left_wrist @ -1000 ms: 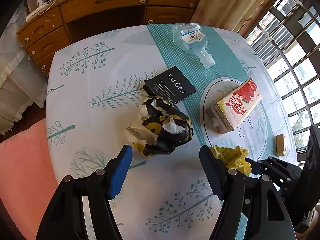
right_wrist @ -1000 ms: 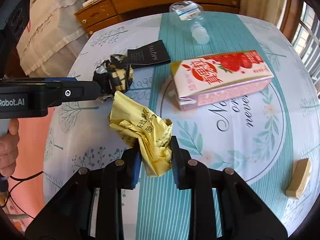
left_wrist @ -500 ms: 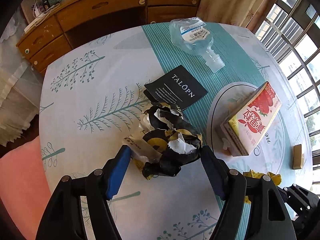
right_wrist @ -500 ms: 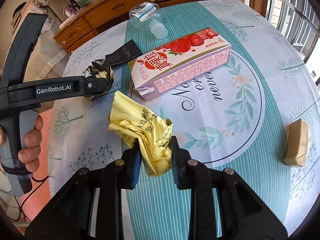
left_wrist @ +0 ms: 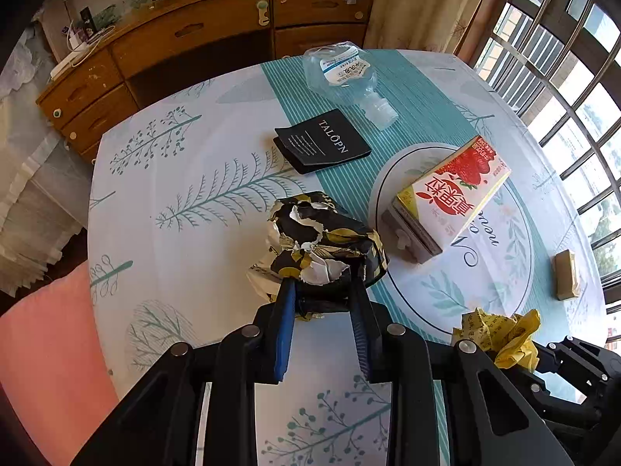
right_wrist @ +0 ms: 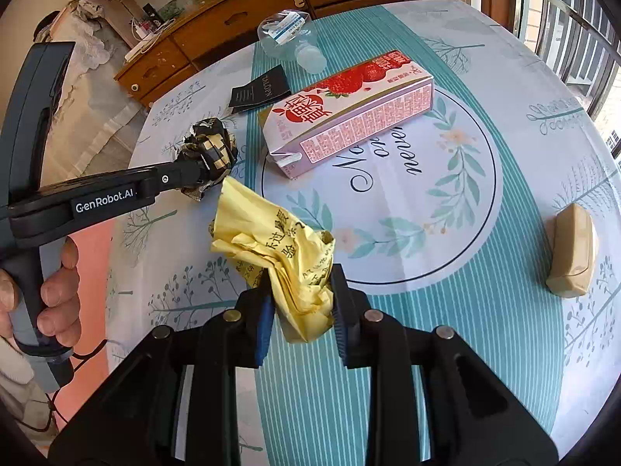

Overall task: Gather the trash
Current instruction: 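Grasp the yellow crumpled wrapper with the right tool while the left tool grasps the black-yellow wrapper, then carry both wrappers down over the trash bin with both tools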

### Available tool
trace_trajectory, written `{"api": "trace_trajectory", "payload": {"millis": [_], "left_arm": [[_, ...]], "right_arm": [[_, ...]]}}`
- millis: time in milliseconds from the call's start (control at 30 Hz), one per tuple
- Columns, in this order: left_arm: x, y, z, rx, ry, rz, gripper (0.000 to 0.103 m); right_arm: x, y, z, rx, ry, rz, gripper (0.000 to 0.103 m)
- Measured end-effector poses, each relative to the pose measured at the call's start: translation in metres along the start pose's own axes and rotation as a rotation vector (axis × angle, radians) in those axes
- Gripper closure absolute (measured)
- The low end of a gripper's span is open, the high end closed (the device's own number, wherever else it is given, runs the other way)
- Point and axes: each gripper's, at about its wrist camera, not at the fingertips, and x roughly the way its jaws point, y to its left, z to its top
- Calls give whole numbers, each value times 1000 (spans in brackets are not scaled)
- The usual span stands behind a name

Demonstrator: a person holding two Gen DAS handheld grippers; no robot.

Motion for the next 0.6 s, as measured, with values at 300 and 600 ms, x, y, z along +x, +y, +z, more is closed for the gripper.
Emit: {"api": "trace_trajectory", "payload": {"millis": [300, 600], "left_arm": [[-51, -8, -42, -31, -22, -43, 77], [-124, -52, -123, -84, -47, -41, 77]], "right_arm": [[-31, -10, -20, 15, -21, 23, 80], [-89, -16, -55, -54, -32, 74, 80]]}}
